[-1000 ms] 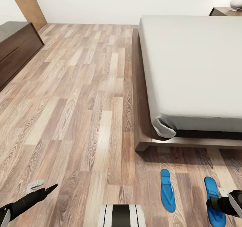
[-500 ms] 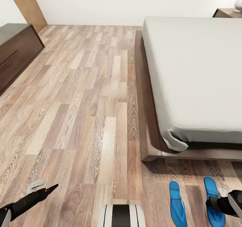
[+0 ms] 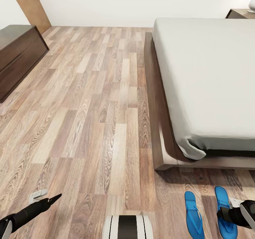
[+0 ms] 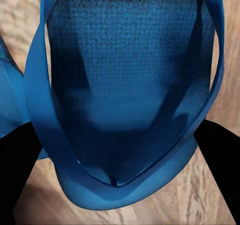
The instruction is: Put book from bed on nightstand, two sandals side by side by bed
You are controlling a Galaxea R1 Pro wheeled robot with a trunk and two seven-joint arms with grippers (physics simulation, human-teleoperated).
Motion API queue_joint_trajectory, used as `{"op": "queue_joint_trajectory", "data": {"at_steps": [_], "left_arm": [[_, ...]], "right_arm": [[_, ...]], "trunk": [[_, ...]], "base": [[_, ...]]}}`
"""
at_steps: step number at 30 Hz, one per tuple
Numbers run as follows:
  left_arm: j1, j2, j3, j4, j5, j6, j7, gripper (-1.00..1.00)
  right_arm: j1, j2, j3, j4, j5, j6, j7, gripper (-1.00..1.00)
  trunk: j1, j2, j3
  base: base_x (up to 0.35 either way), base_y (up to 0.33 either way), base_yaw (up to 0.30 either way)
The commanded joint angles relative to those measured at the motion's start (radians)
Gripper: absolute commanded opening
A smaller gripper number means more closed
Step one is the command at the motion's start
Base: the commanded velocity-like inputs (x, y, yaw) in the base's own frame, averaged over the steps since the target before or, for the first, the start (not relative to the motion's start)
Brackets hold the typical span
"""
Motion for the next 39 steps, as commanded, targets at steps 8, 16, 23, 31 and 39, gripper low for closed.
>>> {"op": "queue_joint_trajectory", "data": {"at_steps": [8, 16, 23, 31, 39], "left_arm": [[-0.001, -0.001, 0.007, -0.001, -0.009, 0.008, -0.004, 1.0], [-0.001, -0.004, 0.007, -0.001, -0.009, 0.008, -0.004, 1.0], [-0.001, -0.008, 0.007, -0.001, -0.01, 0.008, -0.004, 1.0], [-0.001, -0.008, 0.007, -0.001, -0.009, 0.008, -0.004, 1.0], [-0.001, -0.009, 0.007, -0.001, -0.009, 0.008, -0.005, 1.0]], "right_arm": [[-0.001, 0.001, -0.003, -0.001, 0.004, 0.005, 0.006, -1.0], [0.0, 0.001, -0.003, -0.001, 0.005, 0.005, 0.006, -1.0], [0.0, 0.0, -0.004, -0.002, 0.005, 0.004, 0.009, -1.0], [0.0, 0.0, -0.004, -0.002, 0.005, 0.004, 0.009, -1.0], [0.0, 0.0, -0.002, -0.045, 0.005, -0.01, 0.011, -1.0]], "trunk": [[0.001, -0.001, -0.012], [0.005, -0.003, -0.043], [0.008, -0.004, -0.07], [0.012, -0.006, -0.101], [0.012, -0.006, -0.101]], "base": [[0.0, 0.004, 0.0], [0.0, 0.0, 0.0], [0.0, 0.0, 0.0], [0.0, 0.0, 0.0], [0.0, 0.0, 0.0]]}}
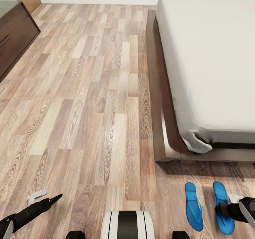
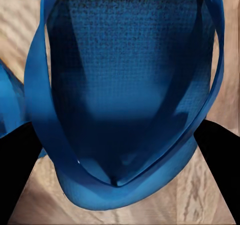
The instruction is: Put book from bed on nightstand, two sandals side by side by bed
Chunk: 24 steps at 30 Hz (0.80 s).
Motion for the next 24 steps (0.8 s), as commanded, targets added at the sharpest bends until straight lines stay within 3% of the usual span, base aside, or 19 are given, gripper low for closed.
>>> {"op": "queue_joint_trajectory", "data": {"at_steps": [1, 17, 24], "left_arm": [[-0.001, -0.001, 0.007, -0.001, -0.009, 0.008, -0.008, 1.0], [-0.001, -0.012, 0.007, -0.001, -0.011, 0.008, -0.007, 1.0], [-0.001, -0.014, 0.007, -0.001, -0.012, 0.008, -0.007, 1.0]], "right_arm": [[0.0, 0.0, -0.002, -0.016, 0.007, -0.006, 0.006, -1.0], [0.0, 0.001, 0.0, -0.037, 0.007, -0.038, 0.009, -1.0], [0.0, 0.001, 0.0, -0.035, 0.007, -0.038, 0.013, -1.0]], "trunk": [[0.0, 0.0, -0.001], [0.0, 0.0, -0.001], [0.001, -0.001, -0.012]], "base": [[0.0, 0.0, 0.0], [0.0, 0.0, 0.0], [0.0, 0.0, 0.0]]}}
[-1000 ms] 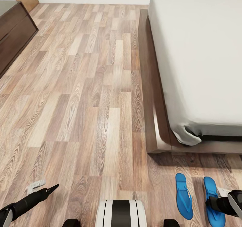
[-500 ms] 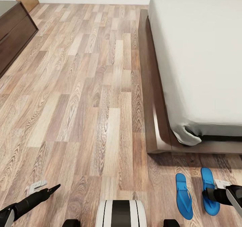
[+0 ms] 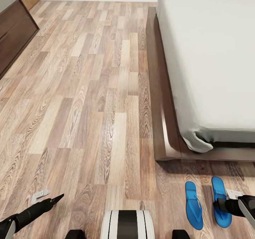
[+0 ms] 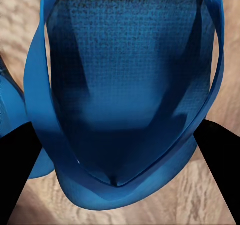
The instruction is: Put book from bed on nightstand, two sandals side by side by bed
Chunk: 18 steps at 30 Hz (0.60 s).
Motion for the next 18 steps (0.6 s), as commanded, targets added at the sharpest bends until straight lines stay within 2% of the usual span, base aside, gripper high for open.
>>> {"op": "queue_joint_trajectory", "data": {"at_steps": [1, 15, 18], "left_arm": [[-0.001, -0.001, 0.007, -0.001, -0.009, 0.008, -0.008, 1.0], [-0.001, -0.001, 0.006, -0.001, -0.009, 0.008, -0.008, 1.0], [-0.001, -0.001, 0.006, -0.001, -0.009, 0.008, -0.008, 1.0]], "right_arm": [[0.0, 0.0, -0.003, -0.001, 0.003, 0.005, 0.006, -1.0], [0.0, 0.001, -0.001, -0.001, 0.004, 0.005, -0.002, -1.0], [0.0, 0.0, -0.001, -0.001, 0.004, 0.005, -0.002, -1.0]], "trunk": [[0.0, 0.0, -0.001], [0.0, 0.0, -0.001], [0.001, -0.001, -0.012]], "base": [[0.0, 0.0, 0.0], [0.0, 0.0, 0.0], [0.0, 0.0, 0.0]]}}
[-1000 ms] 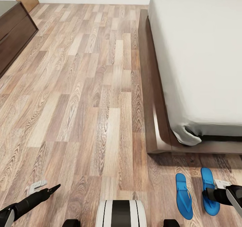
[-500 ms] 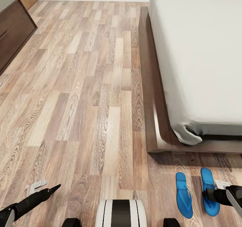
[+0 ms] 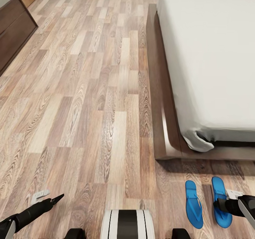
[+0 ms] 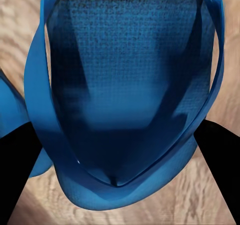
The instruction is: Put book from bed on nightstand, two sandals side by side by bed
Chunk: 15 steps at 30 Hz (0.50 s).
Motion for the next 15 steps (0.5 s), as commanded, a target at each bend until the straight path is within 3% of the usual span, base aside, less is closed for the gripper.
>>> {"op": "queue_joint_trajectory", "data": {"at_steps": [1, 7, 13, 15], "left_arm": [[-0.001, -0.001, 0.007, -0.001, -0.009, 0.008, -0.008, 1.0], [-0.001, -0.001, 0.008, -0.001, -0.009, 0.008, -0.008, 1.0], [-0.001, -0.001, 0.007, -0.001, -0.009, 0.008, -0.008, 1.0], [-0.001, -0.001, 0.007, -0.001, -0.009, 0.008, -0.008, 1.0]], "right_arm": [[-0.001, 0.0, -0.003, -0.001, 0.003, 0.005, 0.006, -1.0], [0.0, 0.001, -0.003, -0.001, 0.003, 0.005, 0.007, -1.0], [0.0, 0.001, -0.003, -0.007, 0.001, 0.006, 0.016, -1.0], [0.0, 0.0, -0.003, -0.009, -0.002, 0.006, 0.062, -1.0]], "trunk": [[0.0, -0.001, -0.005], [0.003, -0.002, -0.028], [0.003, -0.002, -0.028], [0.003, -0.002, -0.028]], "base": [[0.0, 0.0, 0.0], [0.0, 0.0, 0.0], [0.0, 0.0, 0.0], [0.0, 0.0, 0.0]]}}
